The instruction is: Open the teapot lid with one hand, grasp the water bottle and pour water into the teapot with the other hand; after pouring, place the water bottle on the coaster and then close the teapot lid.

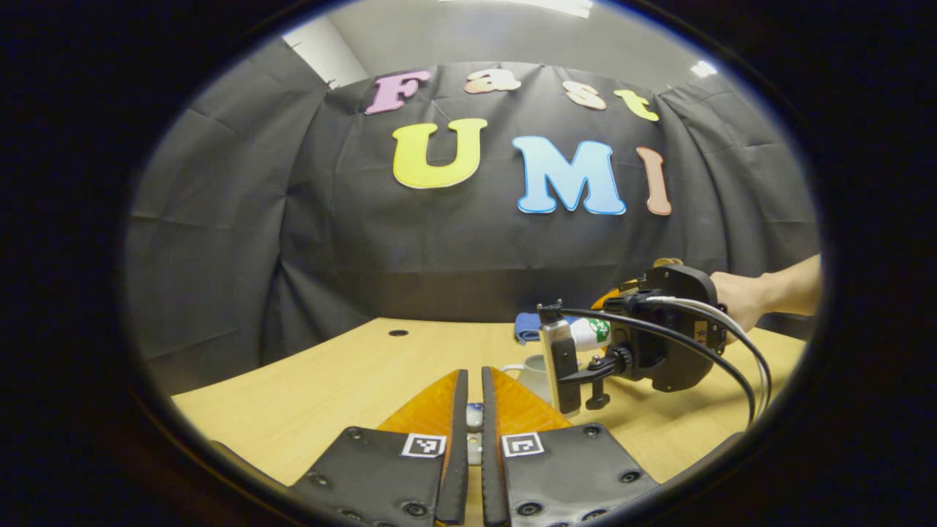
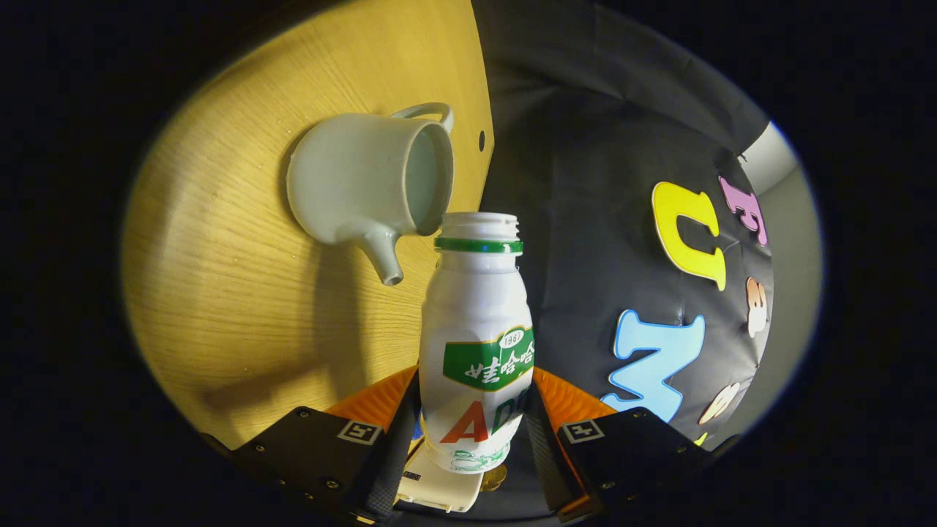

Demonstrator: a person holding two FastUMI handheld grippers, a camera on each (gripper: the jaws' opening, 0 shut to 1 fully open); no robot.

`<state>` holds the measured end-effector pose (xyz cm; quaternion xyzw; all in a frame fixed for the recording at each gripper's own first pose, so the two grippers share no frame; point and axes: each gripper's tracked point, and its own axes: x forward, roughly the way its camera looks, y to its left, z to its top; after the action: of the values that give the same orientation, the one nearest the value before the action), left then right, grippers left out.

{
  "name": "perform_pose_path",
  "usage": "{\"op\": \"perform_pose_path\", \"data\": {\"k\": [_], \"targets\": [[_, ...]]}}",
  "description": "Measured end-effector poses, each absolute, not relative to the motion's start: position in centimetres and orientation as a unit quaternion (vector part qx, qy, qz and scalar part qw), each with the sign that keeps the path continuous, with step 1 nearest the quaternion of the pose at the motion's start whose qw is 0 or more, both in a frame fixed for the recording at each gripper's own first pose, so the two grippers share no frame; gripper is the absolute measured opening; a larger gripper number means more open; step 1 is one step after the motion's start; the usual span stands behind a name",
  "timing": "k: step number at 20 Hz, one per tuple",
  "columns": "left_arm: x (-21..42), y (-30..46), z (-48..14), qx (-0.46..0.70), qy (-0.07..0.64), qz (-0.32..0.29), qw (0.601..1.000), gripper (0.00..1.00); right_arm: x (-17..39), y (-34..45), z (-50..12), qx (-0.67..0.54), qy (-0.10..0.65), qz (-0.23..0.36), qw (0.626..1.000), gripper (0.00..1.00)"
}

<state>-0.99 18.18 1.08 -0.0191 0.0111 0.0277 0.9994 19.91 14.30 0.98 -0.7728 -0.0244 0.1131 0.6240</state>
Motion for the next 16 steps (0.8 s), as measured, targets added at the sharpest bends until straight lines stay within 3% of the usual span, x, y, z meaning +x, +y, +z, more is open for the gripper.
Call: {"op": "perform_pose_path", "data": {"k": [16], "targets": [[-0.9,18.2,0.4,-0.017,0.025,0.027,0.999,0.19,20.4,15.7,2.7,-0.805,-0.067,0.099,0.582,0.74]]}}
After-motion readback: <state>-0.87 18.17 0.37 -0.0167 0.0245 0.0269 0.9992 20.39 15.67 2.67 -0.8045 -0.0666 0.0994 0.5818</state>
